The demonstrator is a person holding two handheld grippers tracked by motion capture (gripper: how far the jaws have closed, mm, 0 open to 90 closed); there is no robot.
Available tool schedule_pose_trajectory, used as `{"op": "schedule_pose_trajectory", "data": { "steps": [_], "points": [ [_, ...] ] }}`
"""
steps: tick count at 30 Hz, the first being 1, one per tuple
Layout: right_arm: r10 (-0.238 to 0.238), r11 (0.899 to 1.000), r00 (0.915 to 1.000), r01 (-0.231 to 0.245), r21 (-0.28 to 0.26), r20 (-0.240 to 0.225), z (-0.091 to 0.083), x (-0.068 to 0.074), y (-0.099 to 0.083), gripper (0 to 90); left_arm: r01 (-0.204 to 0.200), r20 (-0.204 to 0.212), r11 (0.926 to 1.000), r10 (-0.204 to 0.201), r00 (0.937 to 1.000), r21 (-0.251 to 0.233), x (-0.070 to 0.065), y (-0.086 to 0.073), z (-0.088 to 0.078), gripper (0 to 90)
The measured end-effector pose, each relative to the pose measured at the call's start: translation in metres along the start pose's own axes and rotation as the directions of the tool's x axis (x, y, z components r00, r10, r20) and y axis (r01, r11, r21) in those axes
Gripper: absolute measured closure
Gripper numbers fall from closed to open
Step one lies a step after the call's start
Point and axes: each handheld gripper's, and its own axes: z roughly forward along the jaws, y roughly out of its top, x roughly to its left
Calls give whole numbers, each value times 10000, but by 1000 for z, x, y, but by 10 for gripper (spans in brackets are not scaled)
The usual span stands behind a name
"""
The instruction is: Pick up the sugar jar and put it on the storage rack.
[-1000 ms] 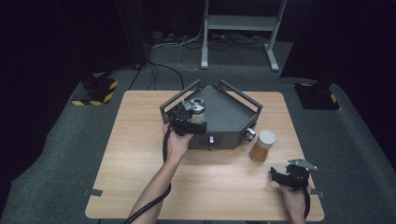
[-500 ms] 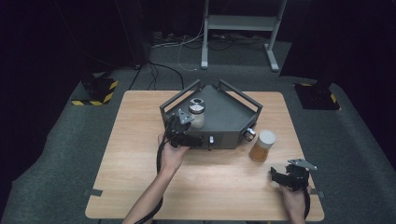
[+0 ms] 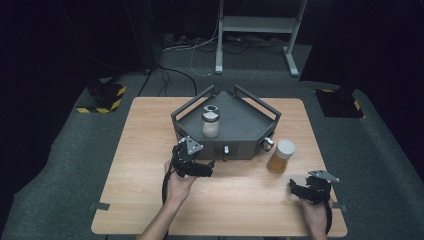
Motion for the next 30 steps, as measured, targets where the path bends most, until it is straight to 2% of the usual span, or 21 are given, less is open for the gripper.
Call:
{"op": "schedule_pose_trajectory", "data": {
  "steps": [7,15,24,30],
  "points": [
    [-4,10000,10000,4,1,3,0,0,0,117,72,140,9988,-79,9999,478,-2,-22,15,51],
    [-8,10000,10000,8,2,6,0,0,0,117,334,127,9956,-347,9993,876,0,-37,28,50],
    [-6,10000,10000,6,2,9,0,0,0,117,347,-100,9907,-337,9994,1312,-3,-48,43,51],
    [-8,10000,10000,8,3,9,0,0,0,117,573,-319,9883,-533,9981,1414,-4,-54,48,50]
  ]
}}
